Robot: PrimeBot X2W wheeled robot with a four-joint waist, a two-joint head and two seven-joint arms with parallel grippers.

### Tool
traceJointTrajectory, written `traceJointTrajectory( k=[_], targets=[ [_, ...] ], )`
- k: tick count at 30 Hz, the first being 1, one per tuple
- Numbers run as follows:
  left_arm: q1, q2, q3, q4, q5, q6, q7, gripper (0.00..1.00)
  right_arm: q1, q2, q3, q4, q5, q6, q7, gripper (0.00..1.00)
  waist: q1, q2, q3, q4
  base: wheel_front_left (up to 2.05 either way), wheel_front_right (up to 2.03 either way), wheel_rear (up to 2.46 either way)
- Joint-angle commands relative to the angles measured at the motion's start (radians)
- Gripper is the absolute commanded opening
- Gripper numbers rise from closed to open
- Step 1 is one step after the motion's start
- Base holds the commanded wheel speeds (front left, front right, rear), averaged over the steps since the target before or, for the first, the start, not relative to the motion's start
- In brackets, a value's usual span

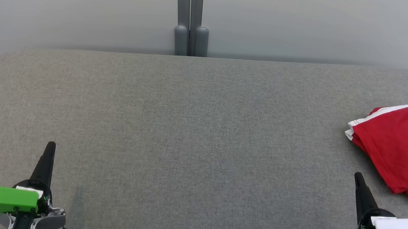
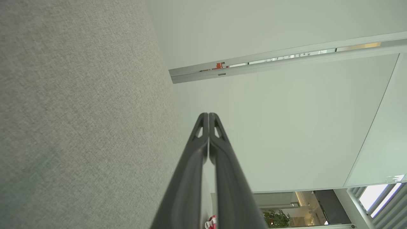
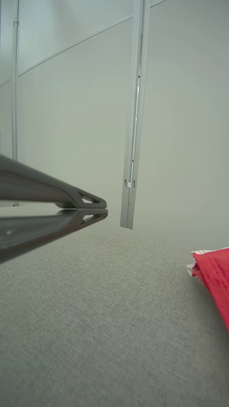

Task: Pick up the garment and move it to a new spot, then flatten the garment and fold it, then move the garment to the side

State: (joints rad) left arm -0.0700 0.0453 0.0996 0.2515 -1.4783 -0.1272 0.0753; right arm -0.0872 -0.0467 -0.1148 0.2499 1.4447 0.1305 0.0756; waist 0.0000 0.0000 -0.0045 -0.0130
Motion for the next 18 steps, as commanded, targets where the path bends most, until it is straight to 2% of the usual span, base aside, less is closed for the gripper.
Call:
traceJointTrajectory(
  k=[1,18],
  targets=[
    [-0.023,0.009,0.006,-0.006,-0.019,-0.005,0.006,0.0,-0.014,-0.005,0.0,-0.008,0.024,0.0,0.007,0.0,0.0,0.0,0.001,0.001,0.0,0.0,0.0],
    [-0.047,0.009,0.016,-0.007,-0.126,-0.006,0.038,0.0,-0.027,-0.006,0.001,-0.007,0.156,0.0,0.039,0.0,0.0,0.0,0.007,0.011,0.0,0.0,0.0]
  ],
)
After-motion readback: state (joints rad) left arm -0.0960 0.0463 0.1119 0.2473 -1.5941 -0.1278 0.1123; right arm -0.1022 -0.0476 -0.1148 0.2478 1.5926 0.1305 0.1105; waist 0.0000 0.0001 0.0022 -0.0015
